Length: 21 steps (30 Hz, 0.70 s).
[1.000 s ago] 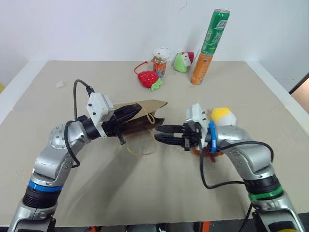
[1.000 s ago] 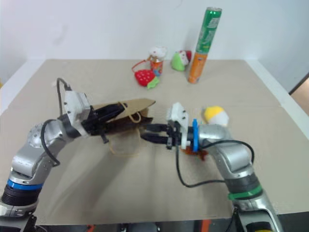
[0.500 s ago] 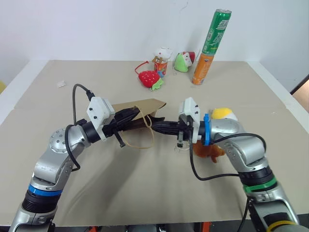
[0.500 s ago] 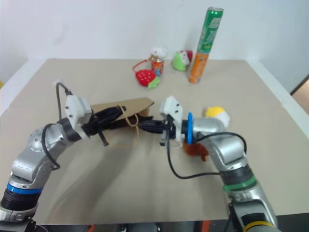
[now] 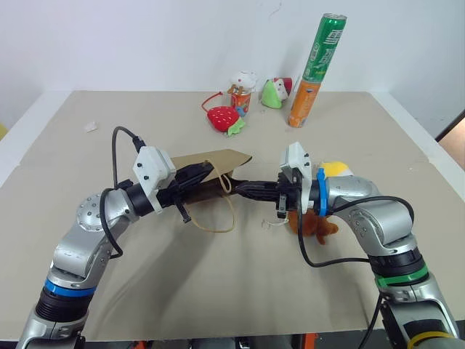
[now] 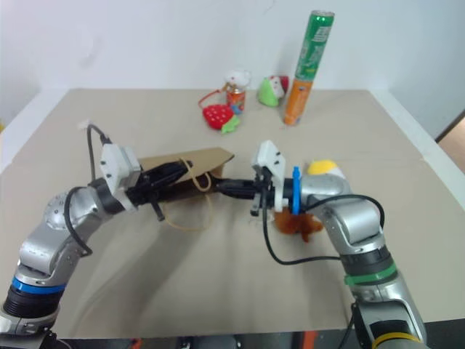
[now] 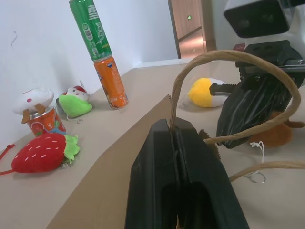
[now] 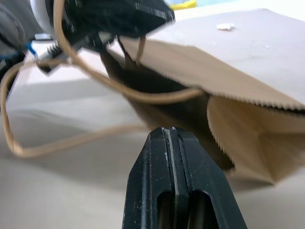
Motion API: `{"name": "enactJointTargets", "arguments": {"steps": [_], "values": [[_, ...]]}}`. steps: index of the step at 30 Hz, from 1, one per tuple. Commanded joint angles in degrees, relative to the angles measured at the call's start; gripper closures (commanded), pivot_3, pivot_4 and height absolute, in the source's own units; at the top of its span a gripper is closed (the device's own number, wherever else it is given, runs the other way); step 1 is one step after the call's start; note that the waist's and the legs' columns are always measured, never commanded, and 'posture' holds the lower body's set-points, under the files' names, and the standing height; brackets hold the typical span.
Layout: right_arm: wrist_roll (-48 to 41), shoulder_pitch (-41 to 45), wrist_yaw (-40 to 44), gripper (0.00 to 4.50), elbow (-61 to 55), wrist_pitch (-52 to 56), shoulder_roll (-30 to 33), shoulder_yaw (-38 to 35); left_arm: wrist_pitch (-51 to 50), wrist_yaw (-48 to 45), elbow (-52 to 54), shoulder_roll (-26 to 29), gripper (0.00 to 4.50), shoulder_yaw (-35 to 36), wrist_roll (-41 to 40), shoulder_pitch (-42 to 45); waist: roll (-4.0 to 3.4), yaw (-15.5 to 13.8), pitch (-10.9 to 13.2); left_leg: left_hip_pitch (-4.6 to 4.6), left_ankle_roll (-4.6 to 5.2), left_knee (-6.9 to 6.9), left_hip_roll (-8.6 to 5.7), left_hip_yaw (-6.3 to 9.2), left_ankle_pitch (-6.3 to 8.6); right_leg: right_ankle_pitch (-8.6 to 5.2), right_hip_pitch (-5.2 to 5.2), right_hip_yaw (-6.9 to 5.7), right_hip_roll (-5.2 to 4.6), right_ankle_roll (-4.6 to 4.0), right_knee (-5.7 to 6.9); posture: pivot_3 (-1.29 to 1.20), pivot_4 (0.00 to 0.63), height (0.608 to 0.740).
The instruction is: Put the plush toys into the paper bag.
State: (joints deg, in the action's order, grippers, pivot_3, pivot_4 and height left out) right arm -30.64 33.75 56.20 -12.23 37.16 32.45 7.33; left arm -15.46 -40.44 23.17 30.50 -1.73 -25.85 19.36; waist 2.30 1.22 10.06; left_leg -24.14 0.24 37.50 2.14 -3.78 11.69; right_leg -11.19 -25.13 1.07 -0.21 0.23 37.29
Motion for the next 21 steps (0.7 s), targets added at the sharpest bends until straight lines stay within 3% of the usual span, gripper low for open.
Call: {"name": "enactJointTargets", "arguments": {"steps": [1,6,11,21], "values": [[1.37,1.00,-3.55,4.46,-2.68,-0.62,-4.27,2.54,-0.96,1.98,4.26,-1.35,4.50,-0.43,0.17,-0.44,0.00,0.01,0.00,0.00,0.00,0.00,-0.02,0.00,0.00,-0.01,0.00,0.00,-0.02,-0.02,-0.01,0.00,0.150,0.740],[5.03,1.59,-4.99,4.46,-0.19,-2.13,-6.76,5.96,-2.25,3.57,5.14,-2.20,4.50,0.01,0.28,-0.10,0.00,0.02,0.00,-0.02,0.00,-0.02,0.03,0.04,0.00,0.00,-0.03,-0.03,0.04,-0.01,0.00,0.00,0.150,0.740],[16.72,2.08,-7.91,4.46,3.58,-6.61,-7.40,15.44,-3.27,6.64,6.26,-3.75,4.50,0.78,0.64,2.16,0.01,0.03,0.00,-0.02,0.00,0.00,-0.01,-0.02,0.00,0.00,-0.02,0.02,-0.01,0.00,0.00,0.00,0.150,0.740],[25.28,-3.46,-13.16,4.46,10.42,-9.76,-9.75,20.44,-2.47,9.56,8.70,-4.70,4.50,0.92,2.28,6.03,0.04,0.01,-0.02,-0.06,0.00,-0.02,-0.02,0.01,0.00,0.00,-0.04,0.00,0.00,0.01,-0.01,0.00,0.150,0.740]]}}
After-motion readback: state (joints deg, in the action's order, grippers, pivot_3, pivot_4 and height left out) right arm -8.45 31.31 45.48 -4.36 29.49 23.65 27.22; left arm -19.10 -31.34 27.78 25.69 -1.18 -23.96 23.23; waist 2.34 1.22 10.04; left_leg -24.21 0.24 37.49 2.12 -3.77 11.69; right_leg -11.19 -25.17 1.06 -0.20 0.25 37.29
